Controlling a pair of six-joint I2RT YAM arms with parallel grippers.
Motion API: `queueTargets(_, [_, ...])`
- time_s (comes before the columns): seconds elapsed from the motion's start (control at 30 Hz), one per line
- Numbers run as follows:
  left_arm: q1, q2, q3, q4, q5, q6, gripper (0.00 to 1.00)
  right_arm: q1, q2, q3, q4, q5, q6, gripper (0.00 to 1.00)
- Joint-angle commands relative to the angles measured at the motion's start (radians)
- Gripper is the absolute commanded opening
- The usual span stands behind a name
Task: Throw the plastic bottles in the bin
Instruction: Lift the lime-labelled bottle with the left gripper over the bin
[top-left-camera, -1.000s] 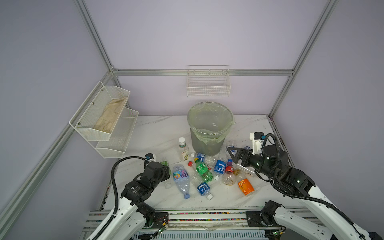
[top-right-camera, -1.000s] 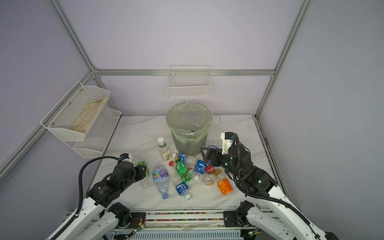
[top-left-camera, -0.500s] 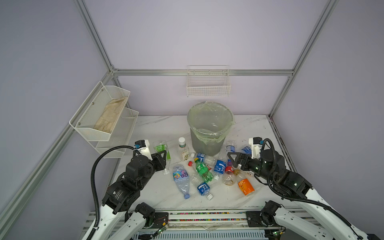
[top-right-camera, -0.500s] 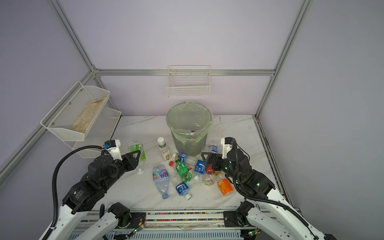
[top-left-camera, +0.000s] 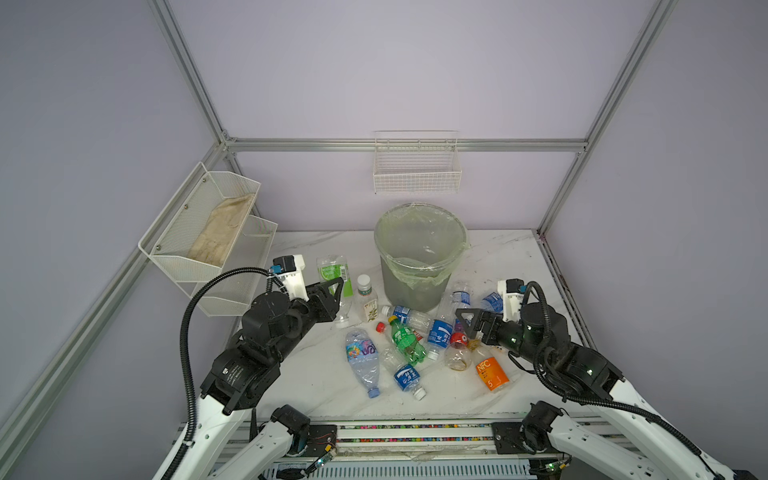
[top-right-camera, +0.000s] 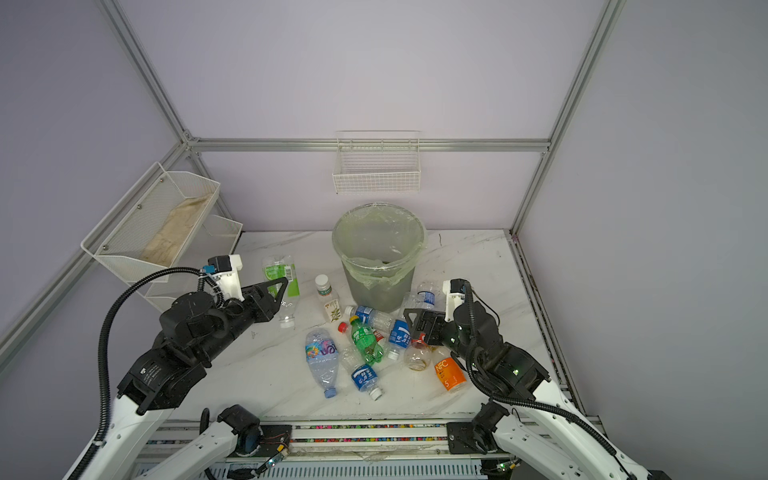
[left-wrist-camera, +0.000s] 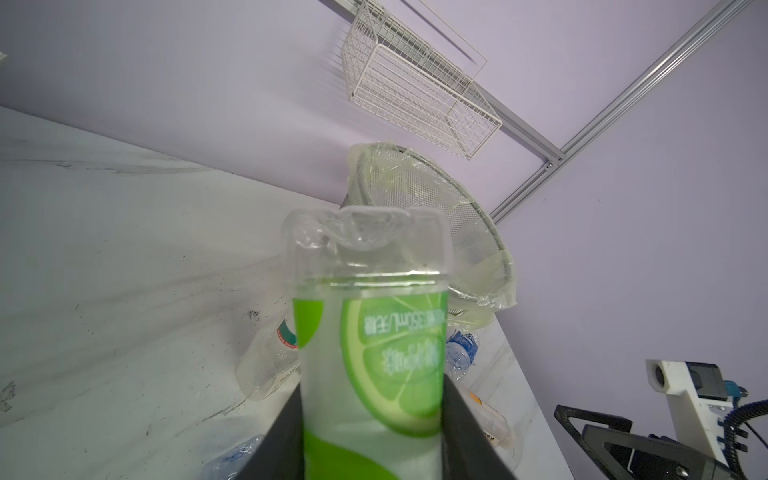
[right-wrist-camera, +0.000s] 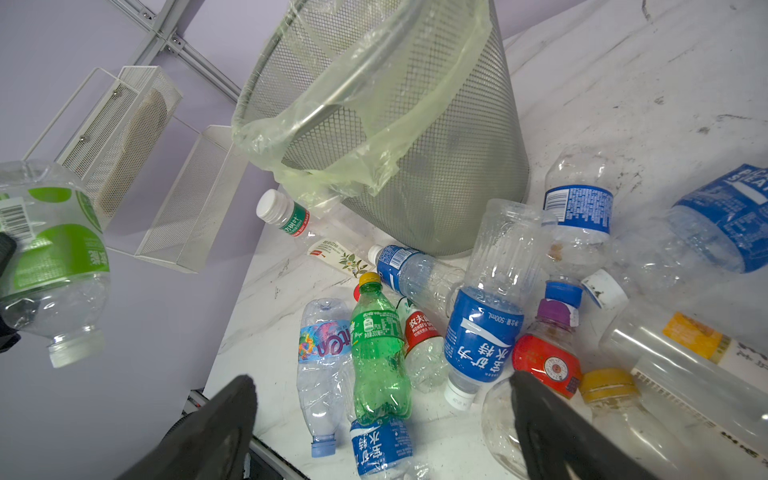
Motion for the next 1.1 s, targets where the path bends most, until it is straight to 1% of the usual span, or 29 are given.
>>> queueTargets(0.0, [0.007,0.035,0.129,0.116,0.05,0.028,0.3,-0.001,-0.004,-0.002,-0.002,0.002,0.015,0.97])
queueTargets(0.27, [-0.001,0.174,0.24,0.2,0.099,0.051,0.3,-0.001,-0.024,-0.006,-0.027,0.016,0.014,0.97])
queueTargets(0.57, [-0.047,0.345,0.347,0.278,0.1,0.08,0.3,-0.001,-0.059,-0.013,-0.057,0.016,0.018,0.97])
queueTargets(0.93, [-0.12,0.663,0.63,0.278,0.091,0.123,0.29,-0.001,-0.093,0.016,-0.108,0.031,0.022,0.98])
queueTargets(0.97, [-0.123,0.716,0.655,0.274,0.09,0.131,0.29,0.0,-0.098,0.021,-0.115,0.031,0.022,0.97])
queueTargets(1.03, [-0.124,0.794,0.726,0.235,0.083,0.145,0.3,-0.001,-0.105,0.03,-0.127,0.034,0.023,0.97])
queueTargets(1.07, [-0.125,0.85,0.8,0.148,0.076,0.152,0.36,-0.001,-0.107,0.04,-0.136,0.034,0.023,0.97])
